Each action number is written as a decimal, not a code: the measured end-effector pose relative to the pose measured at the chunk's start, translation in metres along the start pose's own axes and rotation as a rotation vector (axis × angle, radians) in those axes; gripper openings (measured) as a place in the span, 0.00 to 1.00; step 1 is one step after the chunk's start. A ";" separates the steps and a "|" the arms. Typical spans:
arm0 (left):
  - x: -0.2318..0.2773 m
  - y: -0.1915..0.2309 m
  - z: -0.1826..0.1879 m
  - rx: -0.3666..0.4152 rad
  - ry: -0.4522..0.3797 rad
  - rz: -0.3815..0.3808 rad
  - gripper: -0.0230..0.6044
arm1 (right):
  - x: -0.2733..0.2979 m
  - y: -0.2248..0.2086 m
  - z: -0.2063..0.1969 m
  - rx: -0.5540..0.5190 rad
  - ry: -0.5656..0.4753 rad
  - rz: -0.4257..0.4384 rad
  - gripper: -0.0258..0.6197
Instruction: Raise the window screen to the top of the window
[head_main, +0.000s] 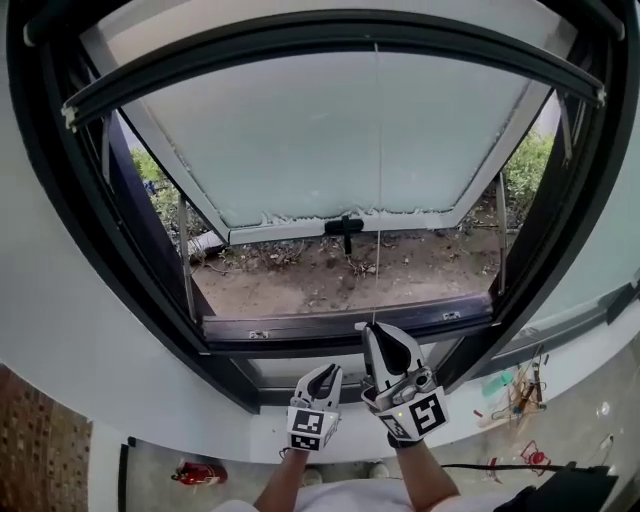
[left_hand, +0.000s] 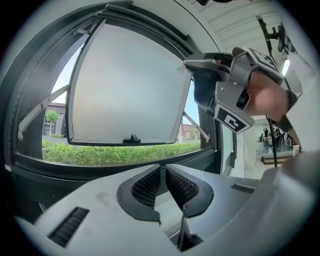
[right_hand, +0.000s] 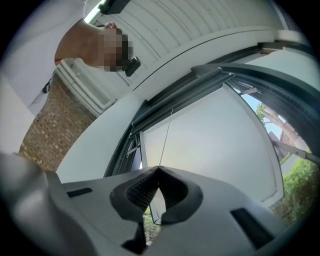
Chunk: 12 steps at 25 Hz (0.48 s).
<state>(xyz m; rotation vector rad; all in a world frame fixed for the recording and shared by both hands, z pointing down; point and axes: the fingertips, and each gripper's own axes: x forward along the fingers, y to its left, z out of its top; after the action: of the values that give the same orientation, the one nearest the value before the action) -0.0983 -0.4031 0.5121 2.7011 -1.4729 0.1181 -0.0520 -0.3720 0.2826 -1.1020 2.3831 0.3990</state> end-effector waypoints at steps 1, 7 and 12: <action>-0.001 -0.002 0.000 -0.007 0.006 -0.007 0.09 | 0.001 0.003 0.004 0.027 0.001 0.016 0.04; 0.000 -0.006 0.012 0.004 -0.006 -0.035 0.09 | 0.012 -0.003 0.034 0.070 -0.085 0.077 0.04; -0.002 -0.002 0.007 0.019 0.006 -0.024 0.09 | 0.012 -0.030 0.052 0.069 -0.133 0.033 0.04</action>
<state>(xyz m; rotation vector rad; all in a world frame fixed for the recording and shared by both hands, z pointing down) -0.0971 -0.4012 0.5045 2.7297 -1.4438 0.1399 -0.0202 -0.3750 0.2306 -0.9757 2.2838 0.3860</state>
